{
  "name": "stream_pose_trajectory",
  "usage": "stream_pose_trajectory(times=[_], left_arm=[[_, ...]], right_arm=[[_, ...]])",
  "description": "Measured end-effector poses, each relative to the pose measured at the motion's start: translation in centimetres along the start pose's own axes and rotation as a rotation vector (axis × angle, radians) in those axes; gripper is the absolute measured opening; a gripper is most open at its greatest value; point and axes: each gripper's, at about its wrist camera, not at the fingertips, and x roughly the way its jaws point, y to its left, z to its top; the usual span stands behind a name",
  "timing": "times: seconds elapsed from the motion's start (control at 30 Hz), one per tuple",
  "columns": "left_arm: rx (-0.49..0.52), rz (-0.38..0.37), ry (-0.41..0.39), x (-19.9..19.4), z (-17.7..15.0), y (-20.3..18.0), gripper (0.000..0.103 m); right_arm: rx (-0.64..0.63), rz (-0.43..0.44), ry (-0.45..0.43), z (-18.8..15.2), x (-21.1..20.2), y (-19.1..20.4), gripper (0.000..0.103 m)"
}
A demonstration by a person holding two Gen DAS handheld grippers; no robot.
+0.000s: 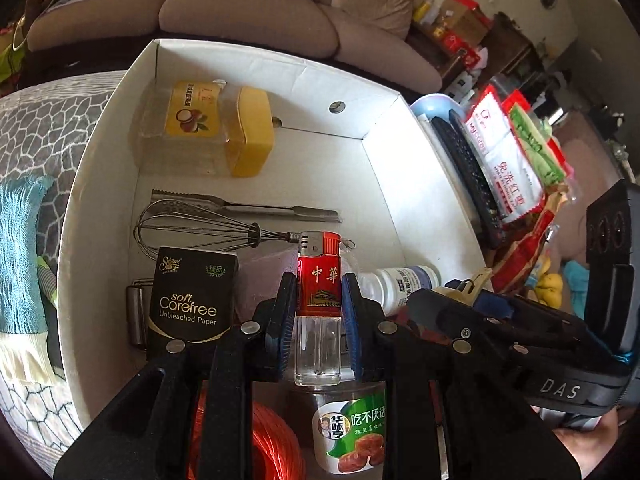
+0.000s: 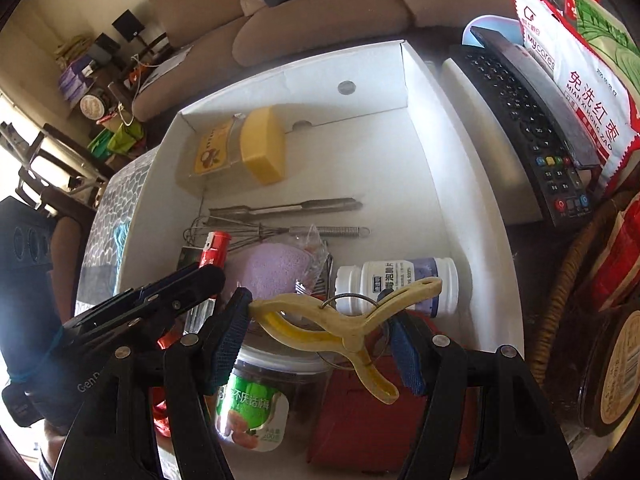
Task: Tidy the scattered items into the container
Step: 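Carry the lighter and the clothespin with both tools over the white box, then lower both items into the box and open both tools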
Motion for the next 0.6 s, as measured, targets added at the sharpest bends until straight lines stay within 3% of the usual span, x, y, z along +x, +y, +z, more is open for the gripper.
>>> stream_pose_trajectory(times=[0.17, 0.3, 0.4, 0.5, 0.6], left_arm=[[-0.029, 0.057, 0.034, 1.2, -0.3, 1.8, 0.020], [-0.073, 0.029, 0.005, -0.5, -0.4, 3.4, 0.022], [-0.129, -0.035, -0.058, -3.5, -0.2, 4.9, 0.036], [-0.154, -0.075, -0.109, -6.5, 0.2, 6.3, 0.039], [-0.151, -0.068, -0.135, -8.5, 0.3, 7.3, 0.048]], right_arm=[[-0.010, 0.006, 0.009, 0.3, 1.0, 0.6, 0.067], [-0.015, 0.012, 0.024, 0.5, 2.3, 1.5, 0.068], [-0.028, 0.018, 0.034, 0.6, 3.1, 2.5, 0.068], [-0.062, 0.020, 0.050, 0.8, 4.1, 4.1, 0.068], [-0.094, 0.021, 0.069, 0.8, 5.2, 6.0, 0.068]])
